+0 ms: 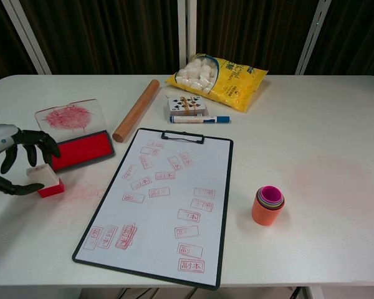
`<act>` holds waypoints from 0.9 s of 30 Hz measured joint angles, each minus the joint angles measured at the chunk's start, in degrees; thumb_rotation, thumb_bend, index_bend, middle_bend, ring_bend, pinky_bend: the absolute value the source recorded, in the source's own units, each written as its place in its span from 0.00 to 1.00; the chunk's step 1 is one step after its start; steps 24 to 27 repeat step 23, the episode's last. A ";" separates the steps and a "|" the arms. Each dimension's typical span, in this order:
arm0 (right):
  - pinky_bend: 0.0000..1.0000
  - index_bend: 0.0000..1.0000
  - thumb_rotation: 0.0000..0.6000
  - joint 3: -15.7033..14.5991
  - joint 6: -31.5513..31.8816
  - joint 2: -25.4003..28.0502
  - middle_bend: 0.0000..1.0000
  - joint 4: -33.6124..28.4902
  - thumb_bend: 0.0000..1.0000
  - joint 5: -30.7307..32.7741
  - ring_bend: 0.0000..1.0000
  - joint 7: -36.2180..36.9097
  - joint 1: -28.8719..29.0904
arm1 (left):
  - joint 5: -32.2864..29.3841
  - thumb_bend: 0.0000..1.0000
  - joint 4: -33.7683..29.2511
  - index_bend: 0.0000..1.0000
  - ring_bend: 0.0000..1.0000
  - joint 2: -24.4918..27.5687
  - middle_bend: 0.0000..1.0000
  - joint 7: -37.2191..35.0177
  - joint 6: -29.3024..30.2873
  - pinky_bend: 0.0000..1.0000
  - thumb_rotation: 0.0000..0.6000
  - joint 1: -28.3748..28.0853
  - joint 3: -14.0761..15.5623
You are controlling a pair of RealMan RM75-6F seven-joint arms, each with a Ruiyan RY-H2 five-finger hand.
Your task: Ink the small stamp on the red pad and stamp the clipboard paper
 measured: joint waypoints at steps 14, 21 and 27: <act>0.00 0.00 1.00 -0.30 4.11 -0.29 0.00 3.96 0.30 -2.77 0.00 2.67 -1.28 | 1.69 0.10 -18.80 0.15 0.05 23.12 0.08 17.14 12.24 0.20 0.00 4.83 -2.54; 0.00 0.00 1.00 -1.49 5.16 -0.37 0.00 8.34 0.30 -3.45 0.00 6.06 -2.94 | 0.91 0.10 -19.80 0.14 0.04 28.58 0.08 15.71 15.38 0.19 0.00 10.70 -0.37; 0.00 0.00 1.00 -1.68 4.13 -0.40 0.00 8.65 0.30 -3.02 0.00 6.55 -2.95 | 0.59 0.10 -19.60 0.14 0.04 28.86 0.08 14.03 15.87 0.19 0.00 11.79 -0.10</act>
